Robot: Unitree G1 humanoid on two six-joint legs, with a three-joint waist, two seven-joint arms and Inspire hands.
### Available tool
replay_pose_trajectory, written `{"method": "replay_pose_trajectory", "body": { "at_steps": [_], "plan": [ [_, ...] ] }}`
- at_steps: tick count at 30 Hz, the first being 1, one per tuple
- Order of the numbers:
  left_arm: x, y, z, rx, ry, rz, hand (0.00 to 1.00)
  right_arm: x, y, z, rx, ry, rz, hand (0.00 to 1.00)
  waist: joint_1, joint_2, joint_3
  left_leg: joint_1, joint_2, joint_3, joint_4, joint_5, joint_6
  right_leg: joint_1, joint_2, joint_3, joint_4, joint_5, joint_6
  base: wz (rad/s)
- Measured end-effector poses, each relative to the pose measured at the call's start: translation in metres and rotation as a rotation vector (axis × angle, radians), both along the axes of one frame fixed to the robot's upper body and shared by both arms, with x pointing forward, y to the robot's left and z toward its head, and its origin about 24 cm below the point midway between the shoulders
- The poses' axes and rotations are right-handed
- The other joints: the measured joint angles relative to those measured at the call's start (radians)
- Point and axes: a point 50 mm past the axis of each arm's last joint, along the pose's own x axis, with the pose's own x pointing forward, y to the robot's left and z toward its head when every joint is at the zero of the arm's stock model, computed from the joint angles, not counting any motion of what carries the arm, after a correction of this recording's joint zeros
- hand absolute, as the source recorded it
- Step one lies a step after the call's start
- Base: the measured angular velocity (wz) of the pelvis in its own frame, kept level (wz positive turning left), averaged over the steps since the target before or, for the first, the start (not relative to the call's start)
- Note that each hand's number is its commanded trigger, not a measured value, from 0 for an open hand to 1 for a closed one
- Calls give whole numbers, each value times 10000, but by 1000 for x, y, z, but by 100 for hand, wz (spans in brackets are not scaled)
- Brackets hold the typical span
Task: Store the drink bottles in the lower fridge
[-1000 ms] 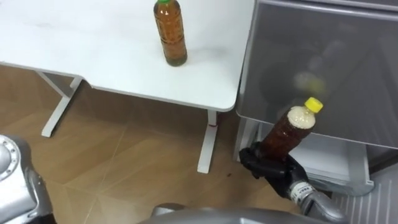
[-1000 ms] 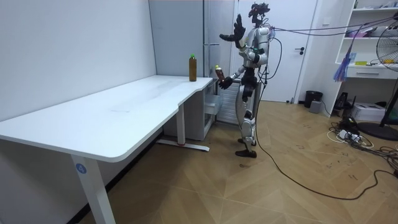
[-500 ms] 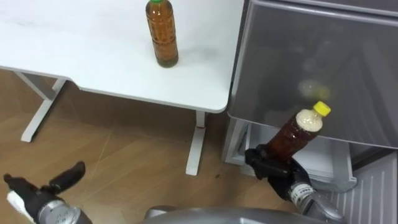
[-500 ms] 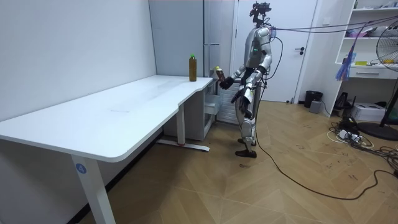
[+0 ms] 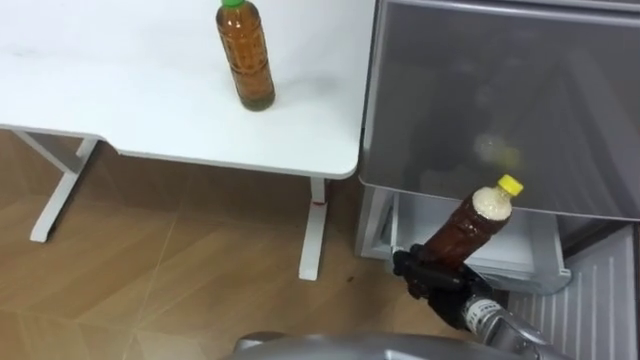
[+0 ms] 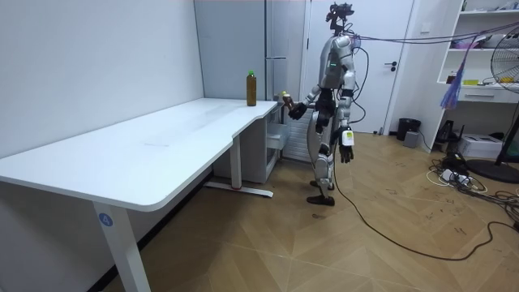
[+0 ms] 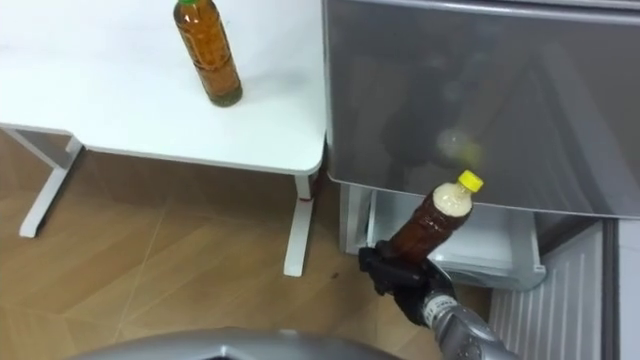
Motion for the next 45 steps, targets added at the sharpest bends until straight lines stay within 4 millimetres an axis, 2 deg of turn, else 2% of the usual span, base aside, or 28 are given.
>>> {"method": "replay_pose_trajectory", "body": {
  "at_steps": [4,7,10,16,17,20,24,26,31,33,38,45],
  "plan": [
    [34,0,-4,-335,-786,-652,0,4,-1,1,-181,9,-74,100,-194,9,-6,-68,-10,74,120,-17,-2,-48,21,170,14,-1,-1,-5],
    [52,-2,-5,-489,-1235,-1256,0,10,-3,2,-343,-71,-166,100,-351,56,-101,-187,-13,258,121,-14,2,-311,25,305,147,-1,-2,-17],
    [64,-4,-5,-555,-1518,-1713,0,10,-4,2,-666,77,-371,100,-517,95,-124,-159,-11,369,94,-14,5,-341,21,435,155,-1,-1,-11],
    [75,-11,-5,-881,-1970,-2739,0,15,-7,3,-1056,118,-876,100,-841,150,-76,47,9,615,-66,-20,14,-318,43,720,225,-1,-1,-10],
    [77,-12,-5,-883,-2066,-2830,0,15,-7,3,-976,124,-1009,100,-846,147,-44,74,14,647,-68,-27,23,-331,51,798,258,-1,-1,-9],
    [82,-14,-4,-828,-2226,-3514,0,17,-7,4,-958,75,-1158,100,-1007,183,-38,135,3,630,-67,-50,47,-292,42,823,323,-3,2,-2],
    [83,-14,-4,-661,-2264,-4014,0,29,-4,14,-755,-556,-1308,100,-1064,154,-27,172,-1,616,-70,-49,50,-281,41,827,340,-5,6,-3],
    [83,-12,-3,-547,-2306,-4153,0,34,-4,17,-753,-893,-1397,100,-1047,67,-22,214,5,613,-73,-49,49,-256,47,823,335,-5,6,0],
    [83,-10,-2,-390,-2419,-4194,0,35,2,17,446,-842,-2770,100,-902,-133,57,170,-3,643,-75,-48,49,-318,46,846,318,-10,14,-1],
    [82,-9,-2,-337,-2403,-4166,0,35,3,17,757,-762,-3255,100,-809,-185,56,168,-5,656,-78,-49,49,-331,47,855,303,-12,17,-2],
    [75,-6,-2,-274,-2253,-4175,0,35,1,17,1682,-774,-4479,100,-720,-236,-4,207,7,674,-74,-48,49,-324,63,851,311,-11,16,0],
    [63,-6,-2,-329,-1979,-4093,0,28,4,11,2279,-331,-5126,100,-731,-253,-16,317,8,653,-170,-49,50,-235,68,838,314,-11,16,0]
  ]
}}
